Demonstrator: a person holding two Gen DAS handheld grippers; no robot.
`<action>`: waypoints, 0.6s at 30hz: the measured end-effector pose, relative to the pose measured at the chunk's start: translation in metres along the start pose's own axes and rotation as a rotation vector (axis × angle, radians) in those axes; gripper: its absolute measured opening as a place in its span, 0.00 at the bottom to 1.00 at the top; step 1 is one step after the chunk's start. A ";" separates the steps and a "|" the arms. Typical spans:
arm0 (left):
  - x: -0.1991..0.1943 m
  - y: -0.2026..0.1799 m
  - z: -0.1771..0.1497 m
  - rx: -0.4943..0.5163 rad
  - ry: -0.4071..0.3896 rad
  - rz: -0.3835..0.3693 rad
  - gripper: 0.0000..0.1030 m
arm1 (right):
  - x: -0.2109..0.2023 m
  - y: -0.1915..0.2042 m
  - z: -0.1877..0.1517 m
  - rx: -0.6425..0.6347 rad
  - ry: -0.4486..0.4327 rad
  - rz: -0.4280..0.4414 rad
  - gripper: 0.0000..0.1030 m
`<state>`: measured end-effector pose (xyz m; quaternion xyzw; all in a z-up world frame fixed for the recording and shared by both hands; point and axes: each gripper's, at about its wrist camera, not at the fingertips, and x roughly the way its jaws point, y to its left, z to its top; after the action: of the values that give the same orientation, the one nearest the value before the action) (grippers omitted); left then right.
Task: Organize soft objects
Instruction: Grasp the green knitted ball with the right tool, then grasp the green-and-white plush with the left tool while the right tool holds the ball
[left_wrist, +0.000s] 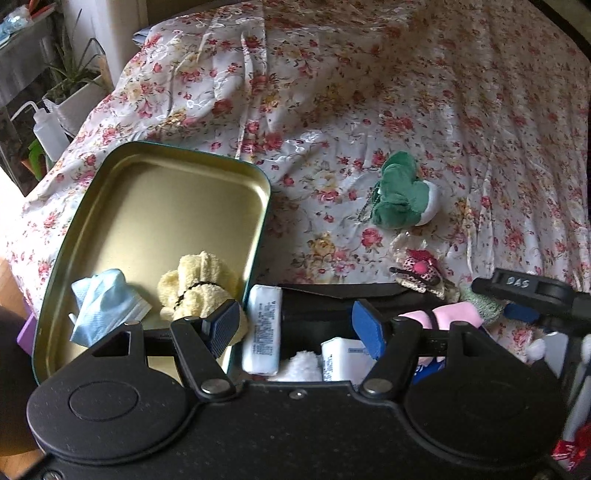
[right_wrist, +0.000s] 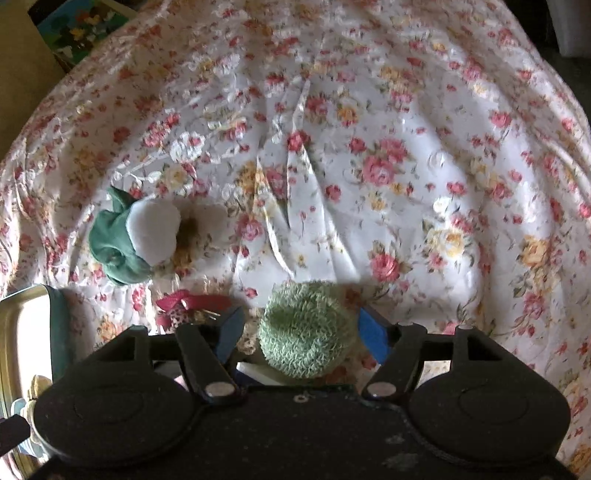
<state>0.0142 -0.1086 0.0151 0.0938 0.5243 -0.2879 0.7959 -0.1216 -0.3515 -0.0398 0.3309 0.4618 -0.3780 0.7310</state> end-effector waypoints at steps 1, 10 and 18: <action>0.000 0.000 0.000 -0.001 -0.002 -0.004 0.62 | 0.003 0.001 0.000 0.001 0.008 -0.008 0.66; 0.001 -0.001 0.004 -0.009 -0.042 -0.025 0.62 | 0.014 -0.001 0.001 0.013 0.044 -0.026 0.54; 0.006 -0.020 0.009 0.027 -0.098 -0.020 0.72 | -0.013 -0.021 0.006 0.100 -0.041 0.051 0.51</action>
<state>0.0121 -0.1311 0.0164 0.0849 0.4816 -0.3071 0.8165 -0.1406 -0.3641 -0.0287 0.3708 0.4188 -0.3887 0.7321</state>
